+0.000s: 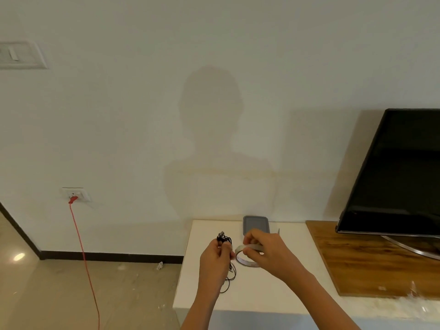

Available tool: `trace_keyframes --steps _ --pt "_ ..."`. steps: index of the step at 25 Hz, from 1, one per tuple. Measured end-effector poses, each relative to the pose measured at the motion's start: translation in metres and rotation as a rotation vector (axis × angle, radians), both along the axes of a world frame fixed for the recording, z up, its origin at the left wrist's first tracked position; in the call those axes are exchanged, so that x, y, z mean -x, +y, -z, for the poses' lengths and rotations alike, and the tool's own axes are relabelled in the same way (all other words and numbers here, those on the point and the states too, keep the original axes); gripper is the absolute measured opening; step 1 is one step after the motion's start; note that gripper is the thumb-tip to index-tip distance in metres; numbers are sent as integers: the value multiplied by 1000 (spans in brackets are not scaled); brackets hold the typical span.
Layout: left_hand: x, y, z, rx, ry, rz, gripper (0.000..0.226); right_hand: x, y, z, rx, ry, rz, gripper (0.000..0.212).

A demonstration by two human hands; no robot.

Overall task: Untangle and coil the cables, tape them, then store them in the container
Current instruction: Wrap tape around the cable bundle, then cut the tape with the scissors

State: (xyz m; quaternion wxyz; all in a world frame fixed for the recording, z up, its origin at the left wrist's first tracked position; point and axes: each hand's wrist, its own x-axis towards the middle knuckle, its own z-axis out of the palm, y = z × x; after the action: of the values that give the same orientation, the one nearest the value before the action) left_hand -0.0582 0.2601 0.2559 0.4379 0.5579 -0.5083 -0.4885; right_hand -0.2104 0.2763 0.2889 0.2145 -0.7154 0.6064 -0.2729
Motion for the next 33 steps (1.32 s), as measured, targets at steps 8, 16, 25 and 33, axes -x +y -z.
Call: trace_keyframes --steps 8,16,25,33 --pt "30 -41 53 36 -185 -21 16 2 -40 60 -12 216 202 14" --pt "56 -88 110 21 -210 -11 18 30 -88 125 -109 175 410 13" --pt "102 -136 221 -187 -207 23 12 73 -134 242 -229 123 512 22" --pt "125 -149 287 -305 -278 9 17 106 -147 315 -462 8 445 29"
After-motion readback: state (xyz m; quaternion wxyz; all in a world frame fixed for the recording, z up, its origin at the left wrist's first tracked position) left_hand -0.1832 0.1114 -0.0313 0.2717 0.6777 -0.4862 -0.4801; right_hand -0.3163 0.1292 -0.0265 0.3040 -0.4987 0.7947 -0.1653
